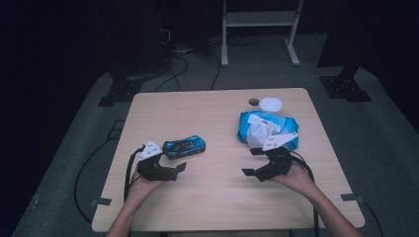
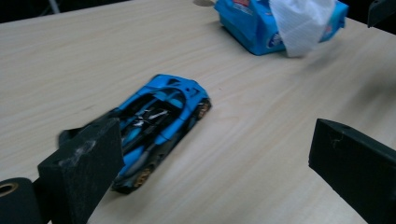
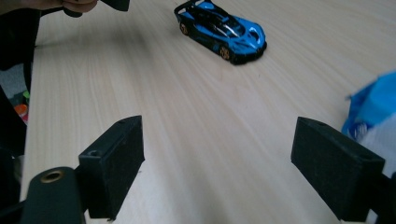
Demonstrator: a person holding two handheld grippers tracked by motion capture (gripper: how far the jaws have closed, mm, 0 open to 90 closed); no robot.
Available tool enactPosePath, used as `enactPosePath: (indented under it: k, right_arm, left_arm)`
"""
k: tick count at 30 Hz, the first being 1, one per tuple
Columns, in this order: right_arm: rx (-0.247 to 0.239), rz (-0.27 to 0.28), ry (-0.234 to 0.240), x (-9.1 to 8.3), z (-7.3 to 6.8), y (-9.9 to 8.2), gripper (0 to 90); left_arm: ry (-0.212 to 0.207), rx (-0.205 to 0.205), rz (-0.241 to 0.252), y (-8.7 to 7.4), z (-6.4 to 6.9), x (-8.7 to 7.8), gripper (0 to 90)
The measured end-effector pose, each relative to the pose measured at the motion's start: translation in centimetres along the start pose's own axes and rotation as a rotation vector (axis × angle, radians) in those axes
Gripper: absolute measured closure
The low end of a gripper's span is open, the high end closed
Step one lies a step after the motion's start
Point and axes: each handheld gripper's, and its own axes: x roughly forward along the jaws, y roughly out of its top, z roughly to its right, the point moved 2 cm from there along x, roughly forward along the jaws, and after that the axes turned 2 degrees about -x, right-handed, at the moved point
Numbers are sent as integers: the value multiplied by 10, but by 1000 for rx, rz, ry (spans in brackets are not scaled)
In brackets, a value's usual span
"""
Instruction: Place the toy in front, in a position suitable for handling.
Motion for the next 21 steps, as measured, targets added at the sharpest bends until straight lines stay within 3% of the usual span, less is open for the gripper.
enactPosePath:
  k: [2, 4, 8, 13, 18, 21]
  right_arm:
    - [-24, -15, 15, 12, 6, 19, 164]
    - [-35, -18, 16, 15, 7, 24, 164]
    - [-85, -52, 14, 35, 16, 52, 164]
    - [-108, -69, 13, 55, 28, 76, 164]
    - [-134, -71, 4, 69, 33, 90, 164]
    - [-142, -89, 3, 87, 37, 99, 164]
  left_arm:
    - [17, 1, 3, 2, -4, -2, 26]
    - [23, 0, 4, 3, -6, -3, 26]
    - [46, 2, 13, 8, -13, -5, 26]
    - [63, -6, 26, 16, -25, -9, 26]
    - [95, -11, 39, 25, -39, -9, 26]
    - [123, -30, 41, 30, -55, -7, 27]
